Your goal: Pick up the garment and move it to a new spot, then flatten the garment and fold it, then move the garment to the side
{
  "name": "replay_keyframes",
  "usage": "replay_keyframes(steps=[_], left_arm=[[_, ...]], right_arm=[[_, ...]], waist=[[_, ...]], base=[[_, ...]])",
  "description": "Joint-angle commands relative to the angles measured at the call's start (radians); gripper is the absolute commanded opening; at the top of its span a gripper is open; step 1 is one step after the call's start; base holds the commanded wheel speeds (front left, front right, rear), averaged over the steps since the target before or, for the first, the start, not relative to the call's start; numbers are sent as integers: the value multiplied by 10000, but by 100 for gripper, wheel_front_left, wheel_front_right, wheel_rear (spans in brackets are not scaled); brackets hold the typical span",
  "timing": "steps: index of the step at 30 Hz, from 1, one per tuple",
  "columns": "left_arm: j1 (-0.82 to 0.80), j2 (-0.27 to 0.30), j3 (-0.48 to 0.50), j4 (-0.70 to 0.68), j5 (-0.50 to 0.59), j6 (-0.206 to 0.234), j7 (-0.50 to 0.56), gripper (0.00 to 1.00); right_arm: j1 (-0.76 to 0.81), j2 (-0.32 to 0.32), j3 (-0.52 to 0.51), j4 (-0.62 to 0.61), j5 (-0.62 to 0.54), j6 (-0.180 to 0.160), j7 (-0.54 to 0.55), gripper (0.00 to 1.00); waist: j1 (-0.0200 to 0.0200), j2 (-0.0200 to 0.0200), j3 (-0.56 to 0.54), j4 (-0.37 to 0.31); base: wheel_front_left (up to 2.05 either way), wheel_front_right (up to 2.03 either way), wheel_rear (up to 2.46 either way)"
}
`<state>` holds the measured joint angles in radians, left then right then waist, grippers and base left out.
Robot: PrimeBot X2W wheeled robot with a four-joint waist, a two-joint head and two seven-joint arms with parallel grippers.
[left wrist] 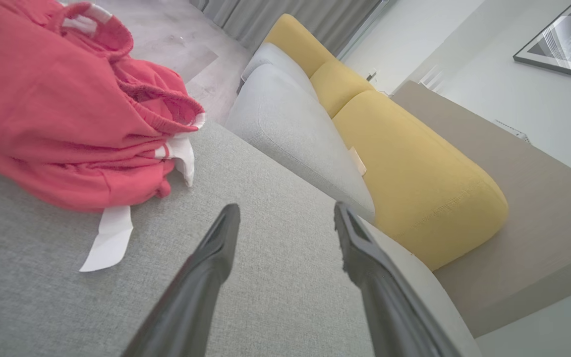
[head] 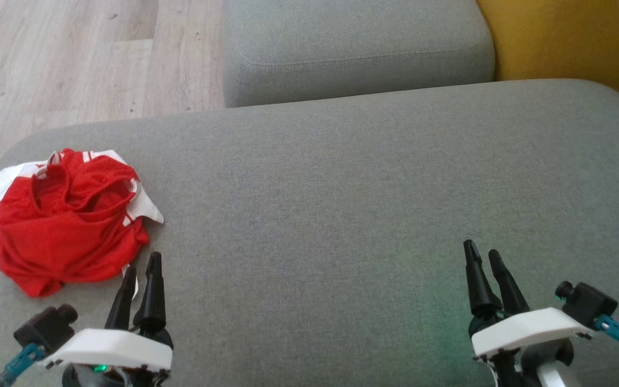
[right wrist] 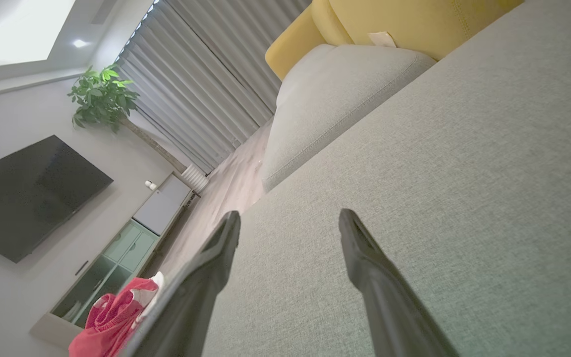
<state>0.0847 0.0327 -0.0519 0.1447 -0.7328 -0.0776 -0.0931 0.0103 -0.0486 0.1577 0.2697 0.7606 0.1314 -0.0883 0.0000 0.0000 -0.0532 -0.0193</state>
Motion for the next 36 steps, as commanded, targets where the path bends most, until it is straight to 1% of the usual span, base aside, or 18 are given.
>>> replay_keyframes(steps=[1,14,26,36], left_arm=[[-205,149,122,-455,396,81,-140,100],[-19,157,6,-723,1998,214,-520,100],[127,158,-27,-886,3373,139,-871,100],[259,159,-48,-1037,4406,171,-1134,100]], right_arm=[[-542,-100,233,-304,-395,-4,-174,100],[-567,-29,568,-317,-1940,-5,-558,100],[-596,-14,868,-243,-3262,-6,-912,100],[-595,-14,963,-178,-4271,-6,-1177,100]], waist=[[0,0,-15,-6],[0,0,-130,-51],[0,0,-201,-70],[0,0,-288,-96]], base=[[0,0,0],[0,0,0],[0,0,0],[0,0,0]])
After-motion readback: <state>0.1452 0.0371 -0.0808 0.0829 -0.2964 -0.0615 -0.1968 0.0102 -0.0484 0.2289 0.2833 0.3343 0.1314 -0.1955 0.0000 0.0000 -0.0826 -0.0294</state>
